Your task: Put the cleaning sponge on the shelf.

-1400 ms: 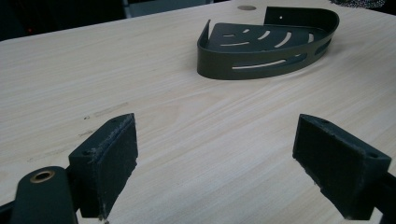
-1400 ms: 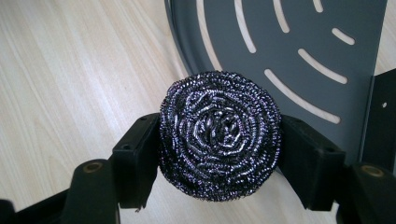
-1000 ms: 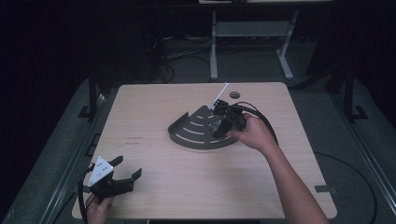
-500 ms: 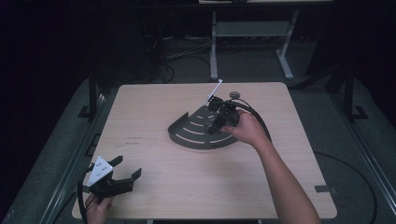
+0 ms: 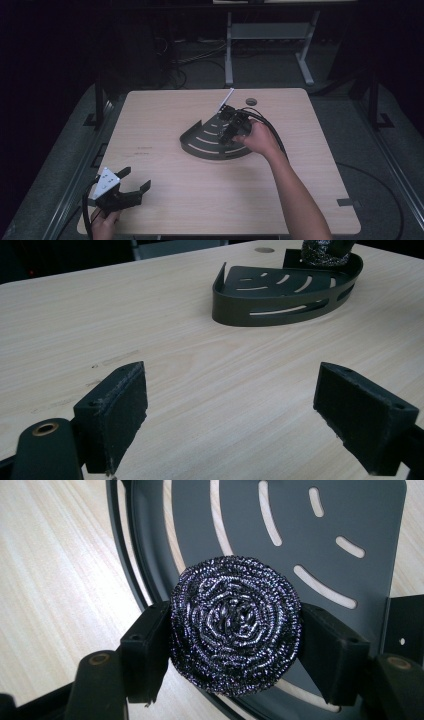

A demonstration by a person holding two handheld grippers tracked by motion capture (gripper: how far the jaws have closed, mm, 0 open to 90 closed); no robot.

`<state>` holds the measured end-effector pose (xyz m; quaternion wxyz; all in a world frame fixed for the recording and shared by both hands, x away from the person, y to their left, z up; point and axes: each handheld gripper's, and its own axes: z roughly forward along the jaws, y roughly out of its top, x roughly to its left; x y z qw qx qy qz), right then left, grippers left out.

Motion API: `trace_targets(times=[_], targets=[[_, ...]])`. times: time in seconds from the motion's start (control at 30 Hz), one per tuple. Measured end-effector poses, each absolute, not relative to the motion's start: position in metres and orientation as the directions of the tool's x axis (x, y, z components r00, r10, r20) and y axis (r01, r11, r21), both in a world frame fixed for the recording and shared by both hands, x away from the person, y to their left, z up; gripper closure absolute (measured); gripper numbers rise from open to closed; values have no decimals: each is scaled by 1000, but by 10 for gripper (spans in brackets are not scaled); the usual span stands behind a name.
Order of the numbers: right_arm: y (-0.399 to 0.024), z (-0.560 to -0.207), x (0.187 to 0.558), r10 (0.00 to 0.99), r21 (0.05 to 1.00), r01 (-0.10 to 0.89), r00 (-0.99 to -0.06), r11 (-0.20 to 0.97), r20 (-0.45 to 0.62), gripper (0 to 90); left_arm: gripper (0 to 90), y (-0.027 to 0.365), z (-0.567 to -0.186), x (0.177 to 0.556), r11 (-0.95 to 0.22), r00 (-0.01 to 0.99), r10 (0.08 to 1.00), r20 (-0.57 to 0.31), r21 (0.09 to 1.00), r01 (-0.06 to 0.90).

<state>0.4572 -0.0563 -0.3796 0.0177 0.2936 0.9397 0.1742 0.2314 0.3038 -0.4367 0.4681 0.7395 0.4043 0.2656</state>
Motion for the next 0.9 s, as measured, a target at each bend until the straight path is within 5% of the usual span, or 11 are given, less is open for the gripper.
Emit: trace_targets(times=[0.9], targets=[[-58, -406, 472, 602, 327, 601, -791, 729, 109, 323, 133, 304, -436, 232, -233, 534, 845, 12, 908, 348]])
